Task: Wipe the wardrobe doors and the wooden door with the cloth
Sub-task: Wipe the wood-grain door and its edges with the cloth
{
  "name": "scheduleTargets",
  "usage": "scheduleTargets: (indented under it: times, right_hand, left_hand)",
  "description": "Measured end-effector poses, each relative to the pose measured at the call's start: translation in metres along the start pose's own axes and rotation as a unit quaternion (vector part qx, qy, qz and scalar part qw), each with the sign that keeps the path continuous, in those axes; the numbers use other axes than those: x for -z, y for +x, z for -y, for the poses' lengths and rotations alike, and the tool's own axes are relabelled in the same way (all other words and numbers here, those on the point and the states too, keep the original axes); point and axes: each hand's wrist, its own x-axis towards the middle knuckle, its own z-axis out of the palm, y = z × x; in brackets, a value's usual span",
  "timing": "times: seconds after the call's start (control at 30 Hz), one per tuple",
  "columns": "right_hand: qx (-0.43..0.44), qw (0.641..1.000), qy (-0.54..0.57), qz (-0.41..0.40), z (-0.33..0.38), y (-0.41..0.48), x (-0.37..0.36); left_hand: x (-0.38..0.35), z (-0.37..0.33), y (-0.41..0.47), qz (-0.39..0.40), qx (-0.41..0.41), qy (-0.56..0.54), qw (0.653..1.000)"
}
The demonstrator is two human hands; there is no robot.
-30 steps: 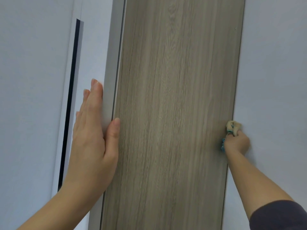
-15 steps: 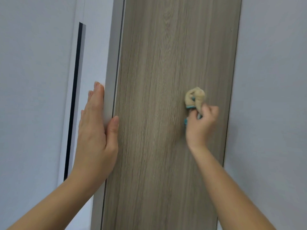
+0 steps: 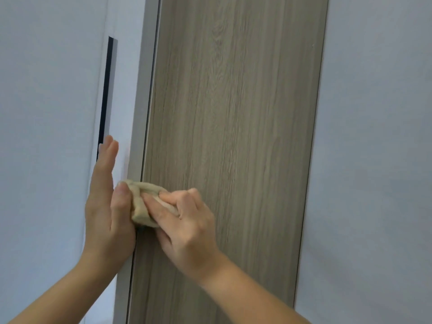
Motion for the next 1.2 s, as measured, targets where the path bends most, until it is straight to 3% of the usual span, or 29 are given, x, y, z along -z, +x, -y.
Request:
scheduleTargets:
  times: [0.13,0.27,0.37,0.5,0.63,0.8,1.0,1.2]
  right_hand:
    - [-0.003,1.000,-0.012,-0.001,-0.042,-0.008,0.012]
    - [-0.190,0.979,-0.070,-0.033,-0.119,-0.038,0.039]
    - [-0.351,0.925,-0.129,-0.071,-0.179,-0.058,0.062]
    - [-0.519,0.829,-0.201,-0.057,-0.242,-0.081,0.087]
    - [-0.587,0.769,-0.248,-0.045,-0.276,-0.090,0.098]
    - [-0.619,0.725,-0.300,-0.032,-0.296,-0.100,0.098]
    - [-0.622,0.736,-0.257,-0.081,-0.278,-0.102,0.089]
    - [-0.542,0.815,-0.172,-0.109,-0.184,-0.082,0.064]
  left_hand:
    - [-0.001,0.000,-0.009,0.005,0.003,0.059,0.998]
    - [-0.005,-0.002,-0.007,0.020,0.005,0.098,0.995]
    - [-0.007,-0.002,-0.007,0.027,-0.001,0.121,0.992]
    - [-0.007,0.000,-0.006,0.030,-0.010,0.136,0.990]
    - [-0.006,0.003,-0.006,0.030,-0.011,0.130,0.991]
    - [-0.006,0.005,-0.006,0.029,-0.022,0.134,0.990]
    - [-0.007,0.007,-0.005,0.041,-0.026,0.125,0.991]
    - [-0.006,0.008,-0.005,0.051,-0.022,0.099,0.993]
